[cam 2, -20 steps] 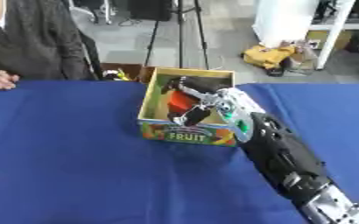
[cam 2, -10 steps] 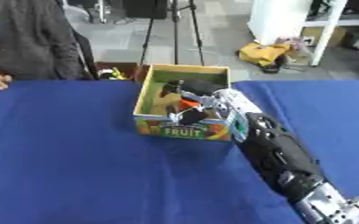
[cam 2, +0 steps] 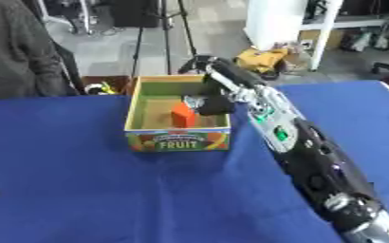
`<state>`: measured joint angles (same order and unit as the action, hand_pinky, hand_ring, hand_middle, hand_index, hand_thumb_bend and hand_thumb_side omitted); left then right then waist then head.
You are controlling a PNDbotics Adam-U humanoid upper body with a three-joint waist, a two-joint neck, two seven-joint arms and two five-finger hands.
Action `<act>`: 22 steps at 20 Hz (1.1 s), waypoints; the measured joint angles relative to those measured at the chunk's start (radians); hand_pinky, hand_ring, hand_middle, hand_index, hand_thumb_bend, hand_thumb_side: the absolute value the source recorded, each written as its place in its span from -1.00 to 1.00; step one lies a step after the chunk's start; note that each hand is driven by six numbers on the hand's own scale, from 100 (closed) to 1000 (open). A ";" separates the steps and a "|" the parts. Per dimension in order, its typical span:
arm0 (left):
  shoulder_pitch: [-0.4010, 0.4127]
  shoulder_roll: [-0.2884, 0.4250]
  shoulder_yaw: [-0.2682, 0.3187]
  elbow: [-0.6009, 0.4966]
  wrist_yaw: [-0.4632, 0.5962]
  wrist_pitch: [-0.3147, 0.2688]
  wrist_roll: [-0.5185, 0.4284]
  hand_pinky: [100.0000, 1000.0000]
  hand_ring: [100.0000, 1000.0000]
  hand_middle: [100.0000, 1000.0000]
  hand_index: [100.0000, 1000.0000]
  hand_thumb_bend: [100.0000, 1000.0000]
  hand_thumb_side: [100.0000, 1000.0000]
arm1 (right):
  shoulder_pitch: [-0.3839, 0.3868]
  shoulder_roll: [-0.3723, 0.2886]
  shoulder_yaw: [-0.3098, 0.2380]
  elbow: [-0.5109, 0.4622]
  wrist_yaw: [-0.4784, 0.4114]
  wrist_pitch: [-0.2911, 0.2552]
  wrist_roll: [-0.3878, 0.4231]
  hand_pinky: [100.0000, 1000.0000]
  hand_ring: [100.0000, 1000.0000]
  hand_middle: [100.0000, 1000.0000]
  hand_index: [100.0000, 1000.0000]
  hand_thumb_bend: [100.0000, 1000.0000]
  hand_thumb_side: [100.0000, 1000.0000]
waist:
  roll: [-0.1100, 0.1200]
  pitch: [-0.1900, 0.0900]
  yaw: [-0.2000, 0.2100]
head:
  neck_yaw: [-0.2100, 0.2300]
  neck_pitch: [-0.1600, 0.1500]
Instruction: Pick up objects on the table and place them in the box.
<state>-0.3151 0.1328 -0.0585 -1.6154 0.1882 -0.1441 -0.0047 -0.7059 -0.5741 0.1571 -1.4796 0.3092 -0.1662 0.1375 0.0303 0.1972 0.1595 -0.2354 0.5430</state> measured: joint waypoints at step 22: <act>0.037 0.009 0.037 0.007 -0.004 -0.015 0.041 -0.02 0.78 0.30 0.37 0.40 0.55 | 0.454 0.188 -0.040 -0.432 -0.424 0.158 -0.024 0.03 0.82 0.37 0.49 -1.00 0.23 | 0.005 0.005 -0.112 | 0.150 0.090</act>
<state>-0.2778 0.1414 -0.0212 -1.6086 0.1840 -0.1586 0.0361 -0.2524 -0.3861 0.1176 -1.9111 -0.1151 -0.0078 0.1139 0.0352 0.2024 0.0478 -0.0855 0.6328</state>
